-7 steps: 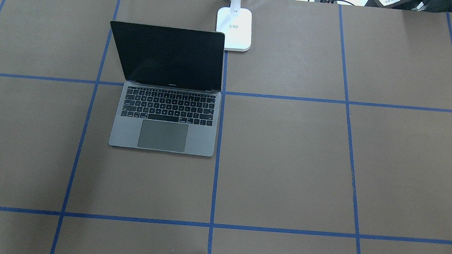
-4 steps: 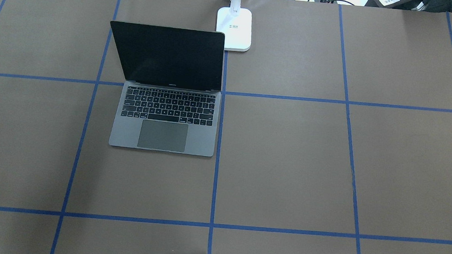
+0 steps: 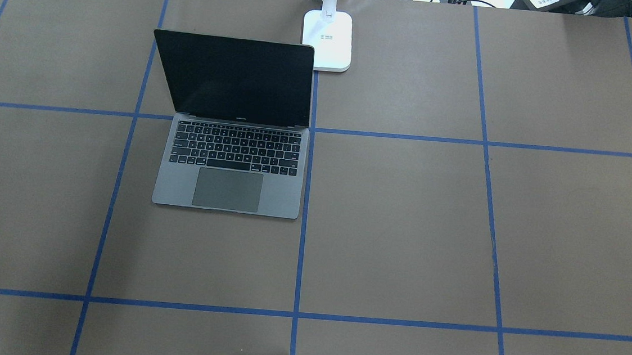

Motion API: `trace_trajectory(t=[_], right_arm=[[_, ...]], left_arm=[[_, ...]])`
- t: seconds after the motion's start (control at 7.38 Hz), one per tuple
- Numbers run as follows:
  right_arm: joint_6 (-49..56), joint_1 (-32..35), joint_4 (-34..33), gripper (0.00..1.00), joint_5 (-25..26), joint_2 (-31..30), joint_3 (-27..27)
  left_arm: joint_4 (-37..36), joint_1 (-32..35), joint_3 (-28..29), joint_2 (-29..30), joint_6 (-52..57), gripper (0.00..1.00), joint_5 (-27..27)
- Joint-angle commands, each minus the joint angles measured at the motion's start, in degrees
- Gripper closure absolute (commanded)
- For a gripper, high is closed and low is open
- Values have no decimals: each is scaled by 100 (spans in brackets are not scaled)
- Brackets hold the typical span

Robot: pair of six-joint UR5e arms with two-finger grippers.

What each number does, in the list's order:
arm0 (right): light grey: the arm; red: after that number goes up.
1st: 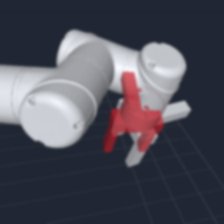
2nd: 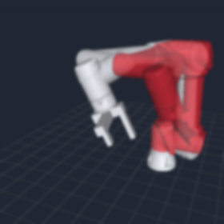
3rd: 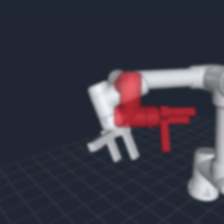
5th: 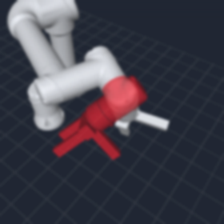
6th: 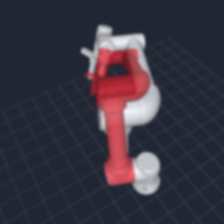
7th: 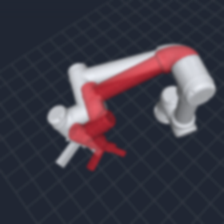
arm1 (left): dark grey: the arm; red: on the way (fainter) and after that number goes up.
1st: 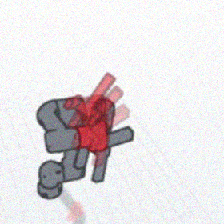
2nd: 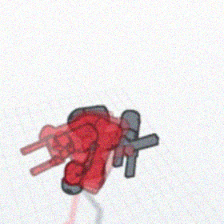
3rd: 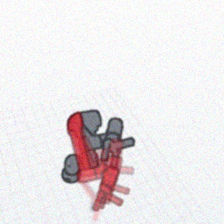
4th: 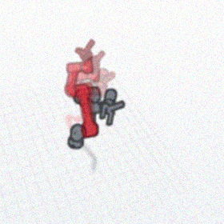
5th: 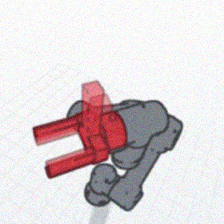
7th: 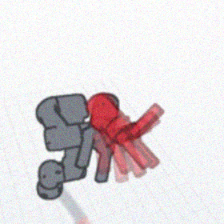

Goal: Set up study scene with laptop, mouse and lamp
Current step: 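Grasp the black mouse pad by its edge with the right gripper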

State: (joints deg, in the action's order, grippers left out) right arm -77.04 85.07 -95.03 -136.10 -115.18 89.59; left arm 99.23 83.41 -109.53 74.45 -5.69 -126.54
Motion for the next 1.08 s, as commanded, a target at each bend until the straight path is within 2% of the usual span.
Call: trace_trajectory(t=[0.0, 0.95], right_arm=[[136, -78, 10, 6, -30, 136, -424], [128, -711, 10, 15, -4, 285, -750]], left_arm=[[0, 9, -25, 0, 6, 0, -2], [9, 27, -16, 0, 6, 0, 7]])
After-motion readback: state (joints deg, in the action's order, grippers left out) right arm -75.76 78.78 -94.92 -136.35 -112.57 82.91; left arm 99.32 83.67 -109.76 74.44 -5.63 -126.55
